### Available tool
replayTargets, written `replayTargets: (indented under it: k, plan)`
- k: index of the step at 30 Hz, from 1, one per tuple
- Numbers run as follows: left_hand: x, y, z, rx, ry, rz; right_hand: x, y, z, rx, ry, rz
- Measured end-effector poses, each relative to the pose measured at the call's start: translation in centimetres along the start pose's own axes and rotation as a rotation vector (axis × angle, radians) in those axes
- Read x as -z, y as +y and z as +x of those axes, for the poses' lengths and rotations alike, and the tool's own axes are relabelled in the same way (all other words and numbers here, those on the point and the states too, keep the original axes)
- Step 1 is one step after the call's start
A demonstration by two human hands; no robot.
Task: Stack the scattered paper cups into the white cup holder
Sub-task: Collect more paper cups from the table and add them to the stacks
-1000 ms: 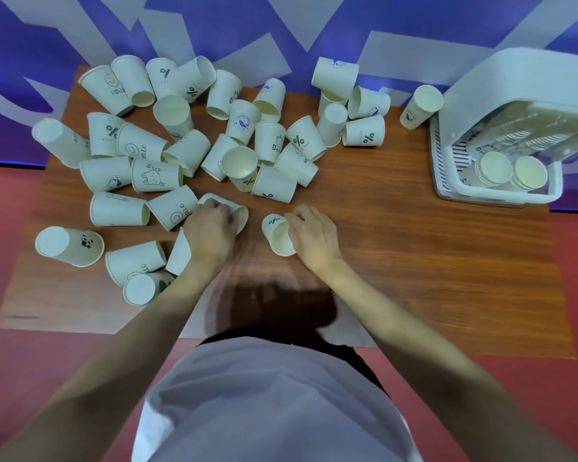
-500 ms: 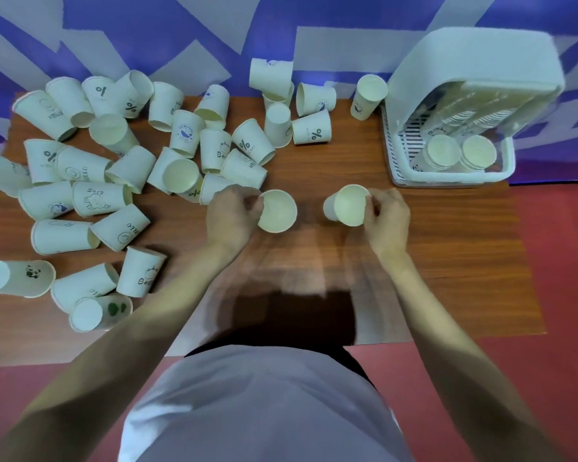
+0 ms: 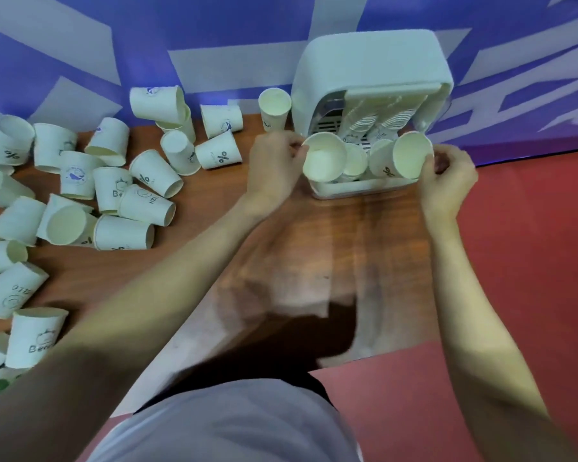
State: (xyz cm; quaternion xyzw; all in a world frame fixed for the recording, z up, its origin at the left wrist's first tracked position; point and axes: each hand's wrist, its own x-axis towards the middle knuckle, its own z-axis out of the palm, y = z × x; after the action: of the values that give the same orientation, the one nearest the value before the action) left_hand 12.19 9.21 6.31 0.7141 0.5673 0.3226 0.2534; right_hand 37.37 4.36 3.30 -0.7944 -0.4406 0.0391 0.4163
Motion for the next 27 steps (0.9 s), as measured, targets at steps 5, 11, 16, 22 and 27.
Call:
replayTargets:
  k: [5, 11, 16, 22, 27]
  plan:
    - [-4.0, 2.6, 3.7, -0.038, -0.001, -0.007, -0.8, 1.1, 3.6, -0.017, 0.011, 0.024]
    - [-8.3, 1.8, 5.6, -0.019, -0.082, 0.092, -3.2, 3.3, 4.7, 0.001, -0.033, -0.062]
    - [-10.8, 0.4, 5.7, 0.01, -0.182, 0.178, -5.2, 4.5, 5.0, 0.014, -0.131, -0.148]
    - [-11.2, -0.5, 4.5, 0.004, -0.2, 0.216, -6.1, 4.8, 4.5, -0.025, -0.239, -0.269]
    - [-9.2, -2.5, 2.6, -0.016, -0.172, 0.159, -5.8, 3.4, 2.1, 0.092, -0.211, -0.282]
